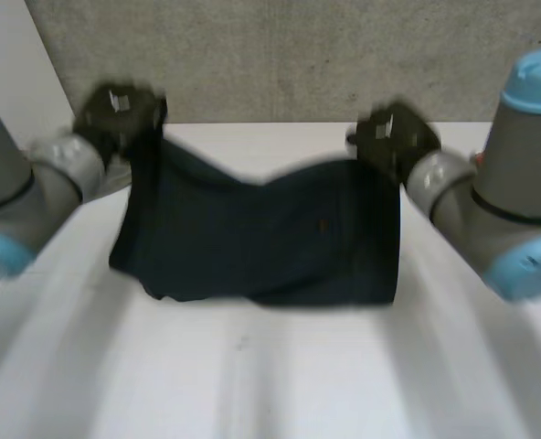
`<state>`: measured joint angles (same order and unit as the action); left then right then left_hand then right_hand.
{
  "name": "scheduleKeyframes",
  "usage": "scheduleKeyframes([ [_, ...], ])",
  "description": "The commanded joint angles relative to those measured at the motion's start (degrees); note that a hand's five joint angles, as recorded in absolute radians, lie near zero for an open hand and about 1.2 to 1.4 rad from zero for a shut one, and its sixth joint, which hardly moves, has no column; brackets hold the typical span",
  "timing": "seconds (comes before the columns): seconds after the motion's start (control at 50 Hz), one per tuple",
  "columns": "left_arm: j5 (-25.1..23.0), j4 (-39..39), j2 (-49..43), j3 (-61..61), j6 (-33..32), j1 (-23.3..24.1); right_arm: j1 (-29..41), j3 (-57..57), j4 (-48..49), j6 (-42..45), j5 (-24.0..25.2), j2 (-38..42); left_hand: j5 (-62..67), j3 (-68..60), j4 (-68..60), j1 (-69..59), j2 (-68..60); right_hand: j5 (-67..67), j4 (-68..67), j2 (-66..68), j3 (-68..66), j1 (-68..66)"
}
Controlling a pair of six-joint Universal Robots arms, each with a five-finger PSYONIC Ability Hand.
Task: Fold the laundry.
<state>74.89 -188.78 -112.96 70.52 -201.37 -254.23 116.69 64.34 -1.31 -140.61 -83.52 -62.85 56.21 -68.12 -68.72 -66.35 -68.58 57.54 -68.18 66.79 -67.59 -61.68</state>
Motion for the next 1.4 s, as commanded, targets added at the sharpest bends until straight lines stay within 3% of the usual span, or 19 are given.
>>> scheduleKeyframes([
  [0.02,3.67,-17.74,-0.07,-19.24,10.0,1.19,0.65,-13.79,27.96,-6.85,-7.34,3.17,13.79,-11.88,-11.28,-13.65,-11.42,12.46,-11.82,13.21,-12.41,-18.32],
  [0.1,6.4,-19.0,-0.59,-23.66,14.85,1.72,1.0,-13.63,40.37,-8.97,-9.38,3.08,13.79,-11.88,-11.28,-13.65,-11.42,12.46,-11.82,13.21,-12.41,-18.32],
  [0.16,6.84,-17.16,-1.12,-23.85,16.27,1.81,1.26,-12.31,41.65,-8.89,-9.38,3.0,13.79,-11.88,-11.28,-13.65,-11.42,12.46,-11.82,13.21,-12.41,-18.32],
  [0.32,6.14,-12.41,-2.09,-13.23,16.97,0.41,0.65,-4.41,31.47,-8.45,-7.27,2.38,13.79,-11.88,-11.28,-13.65,-11.42,12.46,-11.82,13.21,-12.41,-18.32],
  [0.48,-0.35,-12.14,-2.35,10.3,16.01,0.49,-0.23,12.09,16.89,-8.1,-2.63,0.97,13.79,-11.88,-11.28,-13.65,-11.42,12.46,-11.82,13.21,-12.41,-18.32],
  [0.64,-3.44,-11.62,-1.74,24.39,10.66,-0.38,-1.37,21.96,8.44,-3.1,1.43,1.24,13.79,-11.88,-11.28,-13.65,-11.42,12.46,-11.82,13.21,-12.41,-18.32],
  [0.8,-3.61,-7.58,2.03,26.95,5.21,-0.74,-1.99,17.24,-0.34,-3.35,1.08,-1.83,13.79,-11.88,-11.28,-13.65,-11.42,-26.35,26.99,-25.6,26.4,20.49],
  [0.9,-3.62,-6.43,3.53,27.48,3.35,-0.39,-1.64,7.94,-10.09,-7.73,0.99,-1.4,13.79,-11.88,-11.28,-13.65,-11.42,-35.31,35.95,-34.56,35.36,29.45],
  [1.14,-2.03,-6.43,4.5,27.3,3.18,0.41,-0.14,-10.54,-24.62,-11.96,0.2,15.47,13.79,-11.88,-11.28,-13.65,-11.42,-40.53,41.17,-39.78,40.58,34.67],
  [1.4,0.43,-5.2,5.03,25.72,3.0,0.76,0.3,-3.97,-22.61,-16.36,0.02,16.27,13.79,-11.88,-11.28,-13.65,-11.42,-40.05,40.69,-39.29,40.1,34.19],
])
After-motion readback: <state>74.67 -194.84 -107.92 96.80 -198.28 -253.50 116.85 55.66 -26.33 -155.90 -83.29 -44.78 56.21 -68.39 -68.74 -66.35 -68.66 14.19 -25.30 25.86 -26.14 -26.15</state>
